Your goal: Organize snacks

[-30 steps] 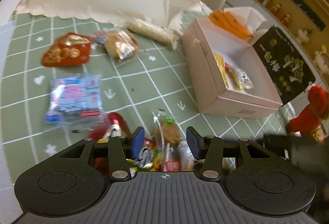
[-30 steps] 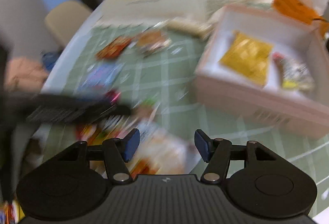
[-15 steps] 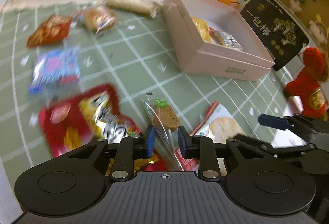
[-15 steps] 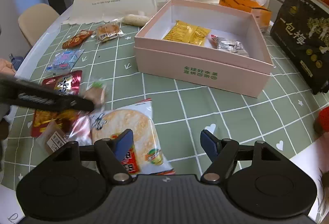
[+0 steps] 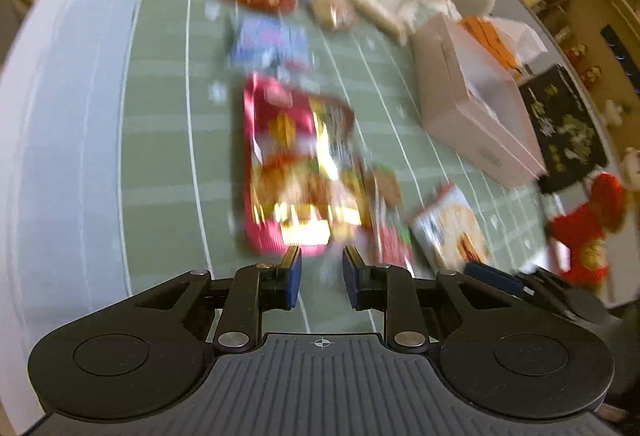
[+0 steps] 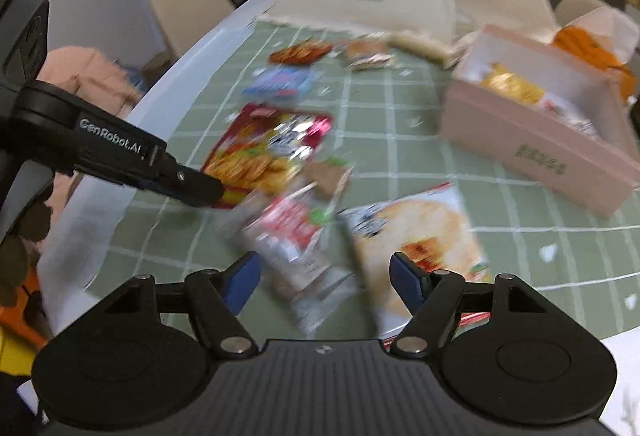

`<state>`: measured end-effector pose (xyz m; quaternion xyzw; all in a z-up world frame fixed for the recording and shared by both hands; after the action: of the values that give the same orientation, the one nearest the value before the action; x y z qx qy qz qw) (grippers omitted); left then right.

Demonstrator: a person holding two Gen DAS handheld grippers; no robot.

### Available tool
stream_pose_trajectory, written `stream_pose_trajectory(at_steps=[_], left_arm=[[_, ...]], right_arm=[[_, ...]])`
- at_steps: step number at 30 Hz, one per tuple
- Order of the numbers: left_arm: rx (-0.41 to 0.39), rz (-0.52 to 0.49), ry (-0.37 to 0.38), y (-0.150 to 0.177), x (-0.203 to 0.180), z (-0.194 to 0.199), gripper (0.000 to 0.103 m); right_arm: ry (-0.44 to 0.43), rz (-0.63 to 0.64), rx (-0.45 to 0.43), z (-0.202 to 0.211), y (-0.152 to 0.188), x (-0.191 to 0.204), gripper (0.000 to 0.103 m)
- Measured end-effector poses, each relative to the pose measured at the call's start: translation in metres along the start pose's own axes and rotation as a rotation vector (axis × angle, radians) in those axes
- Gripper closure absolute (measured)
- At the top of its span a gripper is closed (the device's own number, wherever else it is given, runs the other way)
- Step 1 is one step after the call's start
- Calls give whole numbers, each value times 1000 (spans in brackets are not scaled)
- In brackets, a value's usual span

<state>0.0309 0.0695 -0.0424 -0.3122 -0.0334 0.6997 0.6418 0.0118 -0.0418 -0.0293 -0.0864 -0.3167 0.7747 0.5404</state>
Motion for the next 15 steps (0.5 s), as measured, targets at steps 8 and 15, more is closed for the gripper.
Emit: stream_pose_trajectory(at_steps=[8,15], left_arm=[[-67,-52,167,31,-21,-5,77],[-57,-94,268,40,-38,-19,77]], right_arm=[[54,72,-44,-4,18,2,31],[134,-4,-95,-10,26,-9,26]])
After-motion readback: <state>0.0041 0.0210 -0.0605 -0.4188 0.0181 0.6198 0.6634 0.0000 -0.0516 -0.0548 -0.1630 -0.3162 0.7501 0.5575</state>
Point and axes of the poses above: each gripper's, at about its wrist camera, not at the fingertips, and z roughly against the way its jaws point, x to its left, y to its underside, the point moved 10 cm from there along -z, roughly the way its jaws point, and after that the axes turned 13 degrees about -z, right-handed, at the moved point
